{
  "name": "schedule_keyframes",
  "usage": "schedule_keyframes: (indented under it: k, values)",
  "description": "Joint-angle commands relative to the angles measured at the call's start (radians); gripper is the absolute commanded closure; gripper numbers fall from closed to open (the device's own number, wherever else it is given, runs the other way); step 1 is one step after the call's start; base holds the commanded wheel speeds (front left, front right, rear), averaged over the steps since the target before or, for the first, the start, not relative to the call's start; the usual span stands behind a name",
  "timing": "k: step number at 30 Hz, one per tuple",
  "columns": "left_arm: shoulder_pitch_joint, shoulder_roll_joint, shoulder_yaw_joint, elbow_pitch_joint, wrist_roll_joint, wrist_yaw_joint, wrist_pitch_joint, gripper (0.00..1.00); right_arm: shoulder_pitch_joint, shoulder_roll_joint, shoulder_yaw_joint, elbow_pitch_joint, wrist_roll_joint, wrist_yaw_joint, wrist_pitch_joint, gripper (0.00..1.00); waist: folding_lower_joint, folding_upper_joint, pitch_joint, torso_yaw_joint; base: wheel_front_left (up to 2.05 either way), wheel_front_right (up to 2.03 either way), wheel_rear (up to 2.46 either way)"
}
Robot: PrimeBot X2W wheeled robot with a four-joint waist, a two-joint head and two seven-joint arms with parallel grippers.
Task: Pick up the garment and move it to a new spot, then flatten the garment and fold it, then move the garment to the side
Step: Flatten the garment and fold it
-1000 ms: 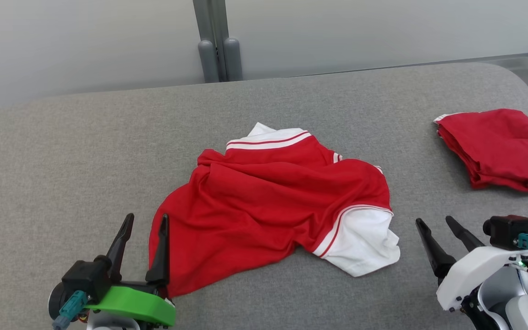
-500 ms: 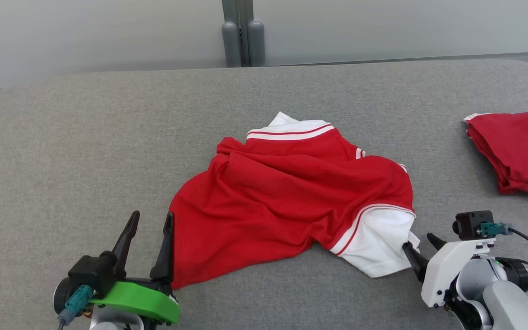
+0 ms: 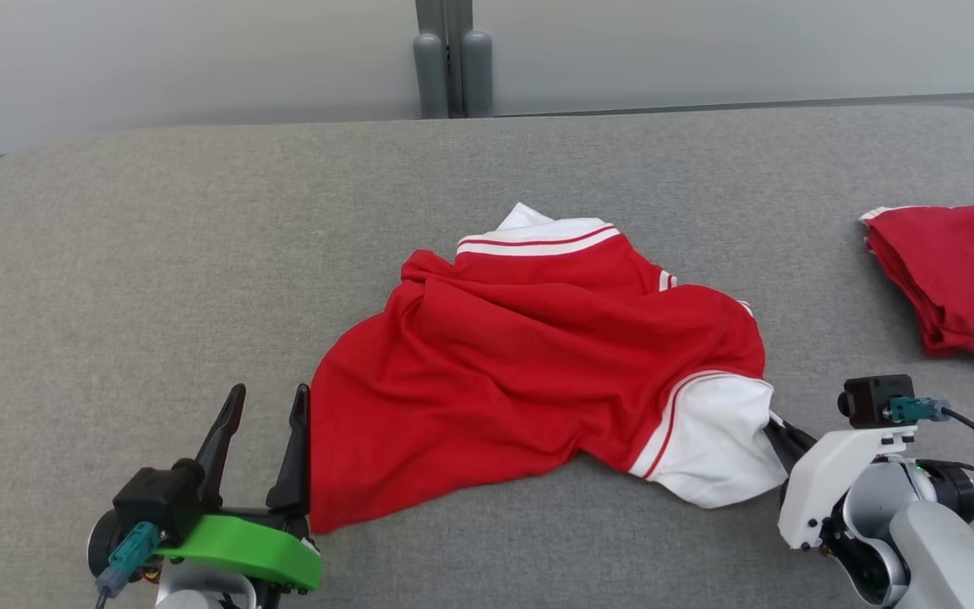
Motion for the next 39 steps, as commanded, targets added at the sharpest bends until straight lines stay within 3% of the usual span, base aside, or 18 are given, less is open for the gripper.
schedule_keyframes:
  k: [1, 6, 14, 15, 16, 17, 23, 29, 39]
  values:
    - [0.012, 0.003, 0.007, -0.002, -0.004, 0.005, 0.0, 0.0, 0.026, -0.008, -0.012, -0.014, 0.005, 0.0, 0.0, 1.0, 0.0, -0.0001, -0.016, -0.026, 0.0, 0.0, 0.0]
    - [0.032, 0.001, 0.015, -0.015, -0.002, 0.009, 0.0, 0.0, 0.083, -0.015, -0.077, -0.089, 0.009, 0.0, 0.03, 1.0, 0.0, -0.0001, -0.028, -0.069, 0.0, 0.0, 0.0]
    - [0.037, -0.001, 0.017, -0.024, 0.001, 0.01, 0.0, 0.0, 0.192, 0.033, -0.195, -0.215, -0.023, 0.0, 0.159, 1.0, 0.0, -0.0001, -0.017, -0.106, 0.0, 0.0, 0.0]
    - [0.036, -0.001, 0.018, -0.025, 0.002, 0.01, 0.0, 0.0, 0.205, 0.041, -0.209, -0.227, -0.037, 0.0, 0.168, 0.9, 0.0, -0.0001, -0.015, -0.108, 0.0, 0.0, 0.0]
    - [0.035, -0.001, 0.019, -0.025, 0.002, 0.01, 0.0, 0.0, 0.21, 0.049, -0.222, -0.237, -0.048, 0.0, 0.171, 0.54, 0.0, -0.0001, -0.014, -0.11, 0.0, 0.0, 0.0]
    - [0.033, -0.001, 0.018, -0.024, 0.003, 0.009, 0.0, 0.0, 0.216, 0.061, -0.237, -0.251, -0.064, 0.0, 0.174, 0.0, 0.0, -0.0001, -0.013, -0.111, 0.0, 0.0, 0.0]
    - [0.032, 0.013, 0.032, -0.037, 0.009, 0.012, 0.0, 0.0, 0.196, 0.114, -0.312, -0.349, -0.159, 0.0, 0.07, 0.0, 0.0, -0.0001, -0.024, -0.104, 0.0, 0.0, 0.0]
    - [0.059, 0.025, 0.066, -0.086, 0.021, 0.025, 0.0, 0.0, 0.176, 0.144, -0.319, -0.407, -0.208, 0.0, -0.085, 0.0, 0.0, -0.0001, -0.053, -0.085, 0.0, 0.0, 0.0]
    - [0.121, 0.027, 0.118, -0.162, 0.033, 0.044, 0.0, 0.0, 0.193, 0.149, -0.279, -0.38, -0.231, 0.0, -0.32, 0.0, 0.0, -0.0001, -0.109, -0.068, 0.0, 0.0, 0.0]
